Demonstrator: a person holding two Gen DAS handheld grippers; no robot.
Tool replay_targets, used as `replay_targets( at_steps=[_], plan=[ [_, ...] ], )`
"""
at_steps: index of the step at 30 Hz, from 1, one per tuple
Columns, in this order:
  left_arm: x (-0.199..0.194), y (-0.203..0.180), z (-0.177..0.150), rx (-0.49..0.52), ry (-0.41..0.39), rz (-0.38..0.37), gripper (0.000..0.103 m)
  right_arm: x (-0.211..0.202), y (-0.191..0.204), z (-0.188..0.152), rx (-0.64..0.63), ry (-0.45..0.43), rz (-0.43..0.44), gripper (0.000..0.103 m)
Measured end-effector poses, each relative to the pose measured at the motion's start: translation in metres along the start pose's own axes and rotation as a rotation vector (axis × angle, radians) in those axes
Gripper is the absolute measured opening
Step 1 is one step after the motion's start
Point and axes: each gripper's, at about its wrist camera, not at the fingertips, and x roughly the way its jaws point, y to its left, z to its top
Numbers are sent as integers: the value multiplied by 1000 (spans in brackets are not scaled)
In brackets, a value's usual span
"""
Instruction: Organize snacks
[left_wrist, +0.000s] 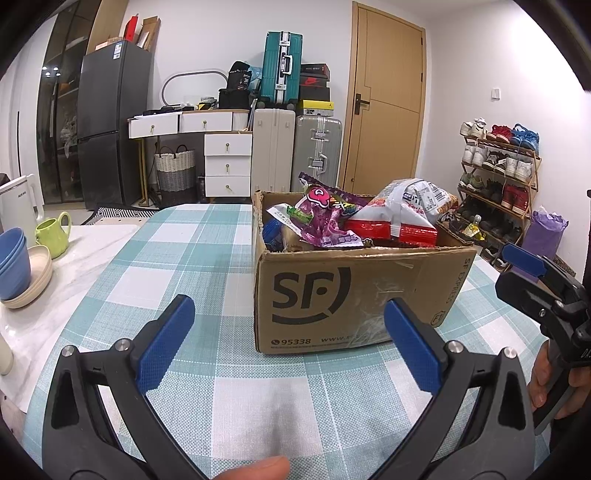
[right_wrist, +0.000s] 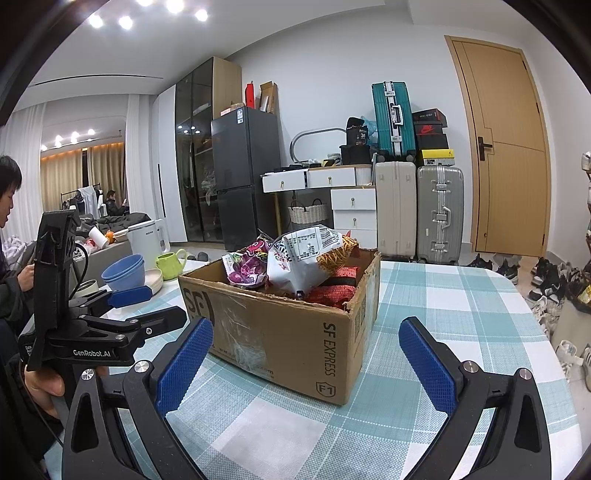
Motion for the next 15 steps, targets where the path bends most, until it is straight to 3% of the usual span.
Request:
replay_targets(
  at_steps=[15],
  plan=[
    [0,1,0,-1,0,0,102,0,0,0,0,0,0,103]
  ],
)
